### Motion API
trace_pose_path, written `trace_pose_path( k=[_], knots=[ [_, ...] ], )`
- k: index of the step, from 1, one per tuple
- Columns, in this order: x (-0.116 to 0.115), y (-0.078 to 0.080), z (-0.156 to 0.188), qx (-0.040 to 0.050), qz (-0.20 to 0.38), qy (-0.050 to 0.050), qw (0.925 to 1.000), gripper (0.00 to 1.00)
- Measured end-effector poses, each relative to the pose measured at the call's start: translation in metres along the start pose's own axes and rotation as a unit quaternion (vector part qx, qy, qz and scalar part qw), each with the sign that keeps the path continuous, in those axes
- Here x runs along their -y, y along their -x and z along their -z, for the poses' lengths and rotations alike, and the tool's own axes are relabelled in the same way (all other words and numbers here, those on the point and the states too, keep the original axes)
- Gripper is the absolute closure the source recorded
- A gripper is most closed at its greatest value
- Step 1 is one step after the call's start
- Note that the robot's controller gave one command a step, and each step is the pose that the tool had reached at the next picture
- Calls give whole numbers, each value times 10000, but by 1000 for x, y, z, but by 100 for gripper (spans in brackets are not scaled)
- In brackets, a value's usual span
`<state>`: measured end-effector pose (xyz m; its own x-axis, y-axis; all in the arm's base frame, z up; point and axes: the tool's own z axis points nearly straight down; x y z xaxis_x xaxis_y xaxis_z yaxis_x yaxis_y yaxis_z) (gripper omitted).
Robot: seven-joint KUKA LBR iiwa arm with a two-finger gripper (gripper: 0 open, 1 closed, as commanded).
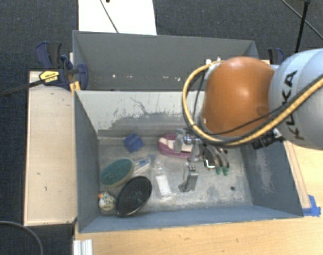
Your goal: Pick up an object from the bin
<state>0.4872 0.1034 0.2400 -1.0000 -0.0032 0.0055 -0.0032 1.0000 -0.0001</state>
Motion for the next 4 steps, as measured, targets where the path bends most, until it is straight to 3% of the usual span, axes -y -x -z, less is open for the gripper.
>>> trace_pose_path(
  k=[1,2,3,4],
  knots=[
    [-65,26,-132,1,492,0,9988,0],
    [-91,9,-163,44,1958,-85,9806,0],
    [-91,9,-162,57,1938,-75,9810,100],
    [-90,-2,-31,73,1973,2,9803,100]
  ],
)
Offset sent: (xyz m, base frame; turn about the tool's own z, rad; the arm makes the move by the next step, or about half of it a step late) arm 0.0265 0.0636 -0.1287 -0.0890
